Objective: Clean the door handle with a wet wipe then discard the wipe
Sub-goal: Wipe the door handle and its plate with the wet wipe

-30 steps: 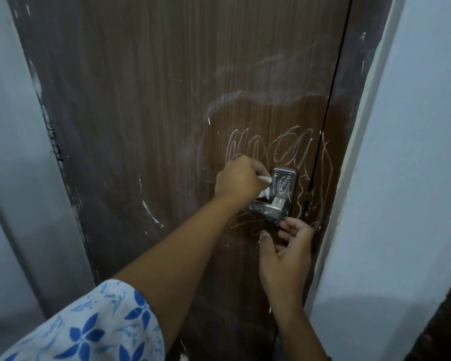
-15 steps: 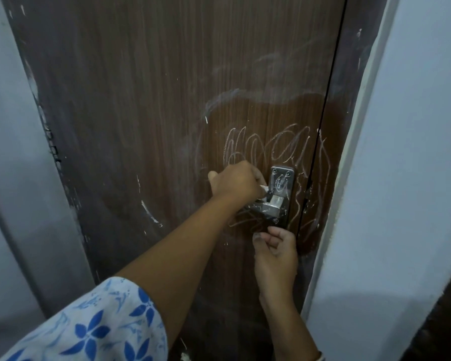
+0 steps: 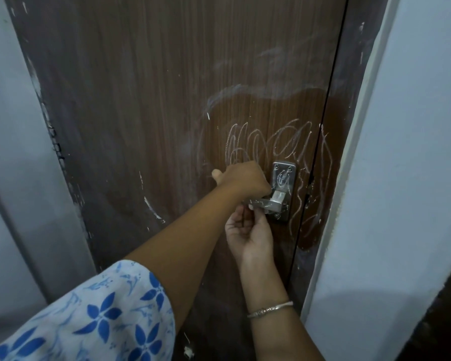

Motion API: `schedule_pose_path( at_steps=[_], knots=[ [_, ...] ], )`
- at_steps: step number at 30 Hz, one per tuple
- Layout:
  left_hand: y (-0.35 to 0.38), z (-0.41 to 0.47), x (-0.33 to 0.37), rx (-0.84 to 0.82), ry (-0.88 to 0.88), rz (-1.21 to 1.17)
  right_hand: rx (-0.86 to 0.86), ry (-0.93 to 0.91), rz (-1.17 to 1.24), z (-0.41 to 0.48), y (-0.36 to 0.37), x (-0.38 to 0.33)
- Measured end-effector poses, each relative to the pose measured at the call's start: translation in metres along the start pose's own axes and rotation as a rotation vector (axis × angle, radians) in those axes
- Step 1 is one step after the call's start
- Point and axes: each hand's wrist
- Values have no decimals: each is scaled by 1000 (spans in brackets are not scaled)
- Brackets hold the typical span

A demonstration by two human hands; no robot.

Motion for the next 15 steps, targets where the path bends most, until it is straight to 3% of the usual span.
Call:
schedule_pose_path(
  at_steps=[15],
  knots=[
    [-4,-13,-6,136,38,-180,95,26,48,17,-16,-7]
  ],
)
Point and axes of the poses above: each hand's wrist, its own z-axis towards the middle knuckle, its own y-axis out of the palm, x = y × z, and after that the axes turned 9 degrees about y, right-handed
